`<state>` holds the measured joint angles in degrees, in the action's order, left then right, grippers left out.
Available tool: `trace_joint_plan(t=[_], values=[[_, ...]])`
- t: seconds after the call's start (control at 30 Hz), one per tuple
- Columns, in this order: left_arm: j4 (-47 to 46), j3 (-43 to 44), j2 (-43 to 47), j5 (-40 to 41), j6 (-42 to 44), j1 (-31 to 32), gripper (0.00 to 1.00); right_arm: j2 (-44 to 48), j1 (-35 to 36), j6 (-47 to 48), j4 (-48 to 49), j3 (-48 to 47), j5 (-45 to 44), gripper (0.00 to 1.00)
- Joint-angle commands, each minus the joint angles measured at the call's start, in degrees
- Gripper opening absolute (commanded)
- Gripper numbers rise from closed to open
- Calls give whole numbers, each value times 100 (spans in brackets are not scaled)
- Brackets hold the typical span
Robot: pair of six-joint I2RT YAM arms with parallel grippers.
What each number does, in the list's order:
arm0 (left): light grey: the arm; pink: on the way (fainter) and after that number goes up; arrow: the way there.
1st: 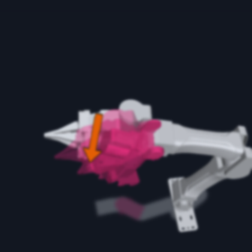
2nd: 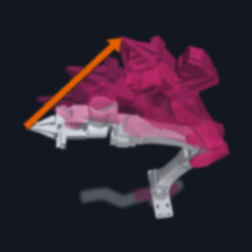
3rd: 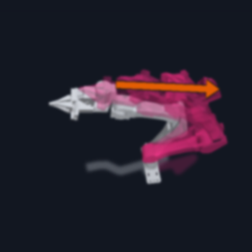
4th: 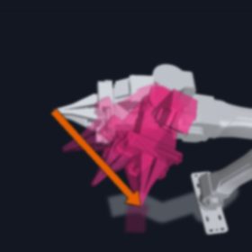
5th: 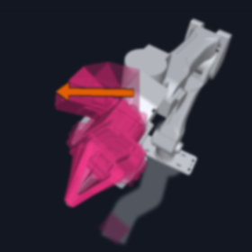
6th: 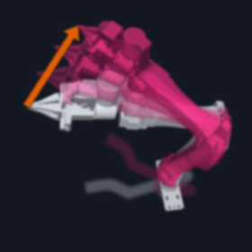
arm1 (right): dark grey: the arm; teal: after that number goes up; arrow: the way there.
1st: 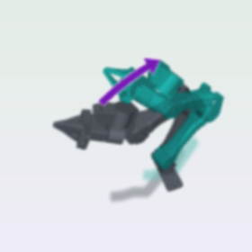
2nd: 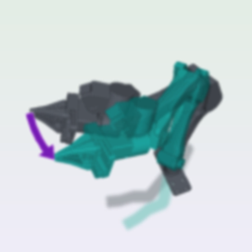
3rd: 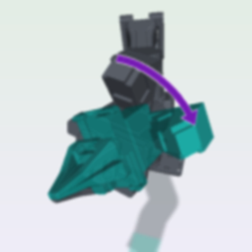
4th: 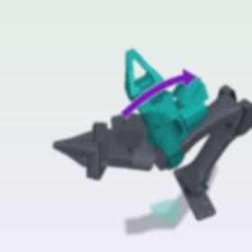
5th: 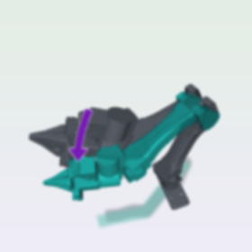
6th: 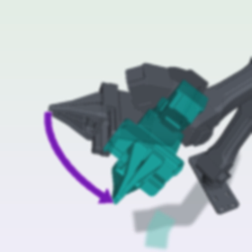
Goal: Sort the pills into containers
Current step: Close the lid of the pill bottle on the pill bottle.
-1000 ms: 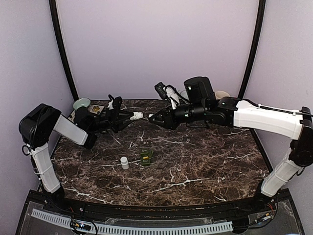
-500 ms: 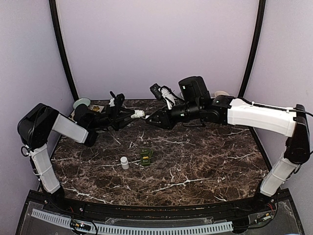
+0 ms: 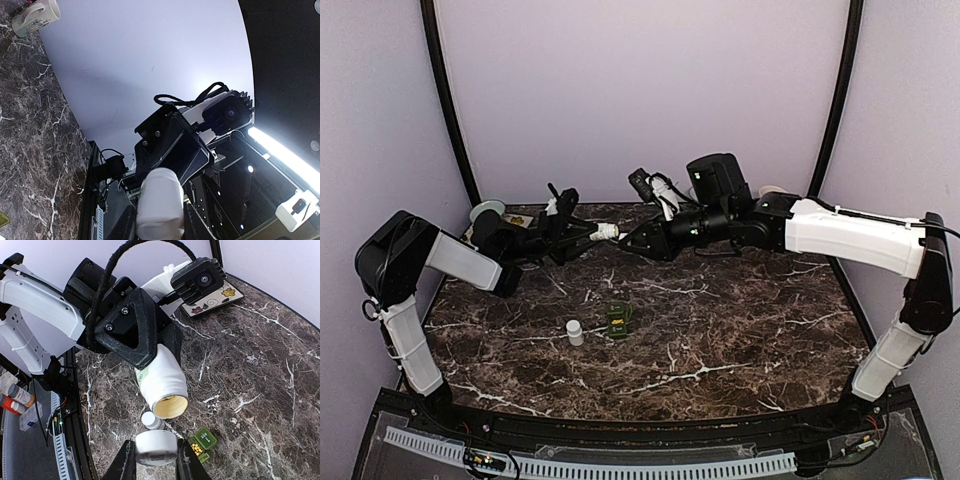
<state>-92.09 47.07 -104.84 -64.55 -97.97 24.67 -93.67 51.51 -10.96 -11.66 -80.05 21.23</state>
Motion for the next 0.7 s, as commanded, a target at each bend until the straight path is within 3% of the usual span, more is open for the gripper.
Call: trace_joint_plan(t=[0.0,0.67], values=[[-743,153,210,-125,-9,41,0,-57,-53,67,156,-225,100,8],[-565,230,209,-191,82,209,0,-86,-71,67,157,-287,141,8]])
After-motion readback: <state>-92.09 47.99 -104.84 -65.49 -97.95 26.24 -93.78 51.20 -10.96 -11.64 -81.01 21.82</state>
